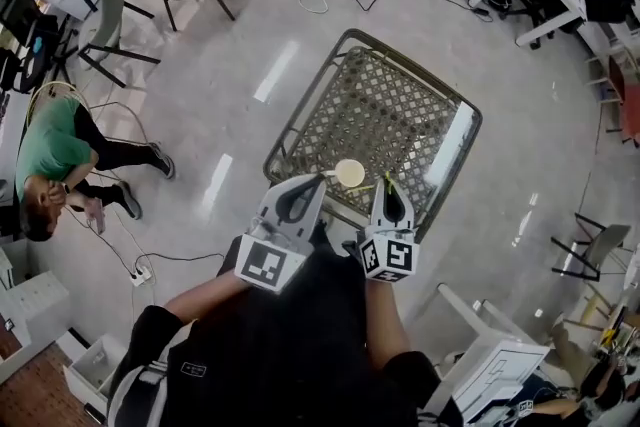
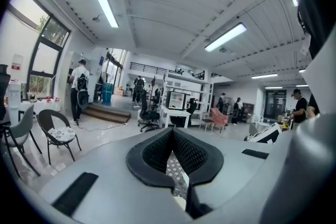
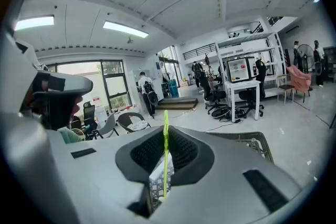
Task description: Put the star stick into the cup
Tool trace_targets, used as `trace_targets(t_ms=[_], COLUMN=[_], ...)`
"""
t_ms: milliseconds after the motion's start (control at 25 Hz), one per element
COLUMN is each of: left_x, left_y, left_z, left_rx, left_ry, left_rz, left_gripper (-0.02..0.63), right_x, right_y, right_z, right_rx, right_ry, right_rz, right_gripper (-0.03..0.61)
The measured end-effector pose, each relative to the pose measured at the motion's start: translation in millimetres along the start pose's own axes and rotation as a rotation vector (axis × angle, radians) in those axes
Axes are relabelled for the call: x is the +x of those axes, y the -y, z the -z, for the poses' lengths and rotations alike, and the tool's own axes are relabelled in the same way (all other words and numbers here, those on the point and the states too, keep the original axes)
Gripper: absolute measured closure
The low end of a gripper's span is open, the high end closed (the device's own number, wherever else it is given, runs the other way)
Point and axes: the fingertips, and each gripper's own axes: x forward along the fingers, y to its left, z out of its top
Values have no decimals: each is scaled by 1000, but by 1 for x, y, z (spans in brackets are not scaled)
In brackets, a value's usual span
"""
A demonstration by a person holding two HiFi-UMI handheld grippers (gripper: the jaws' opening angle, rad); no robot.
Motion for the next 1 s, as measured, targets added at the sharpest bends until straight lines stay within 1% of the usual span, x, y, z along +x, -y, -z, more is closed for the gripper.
trace_targets(t_ms=[120,360,640,1000], left_x=[8,17,24,30], left_y=[-13,-32,-44,-51], left_z=[-4,2,5,8], left_rx=[-11,-24,-51,-42], left_ry=[7,-9,-19,-37], left_rz=[-1,1,-13,-10], left_gripper=[598,600,598,598], right_x=[15,39,61,78], right_y=[2,6,16,24], right_z=[6,20,44,75], right_rx=[-6,-22,-32,-24], right_ry=[-21,-58,-118,-186], right_rz=[15,36,49,61], right_gripper=[557,557,557,557])
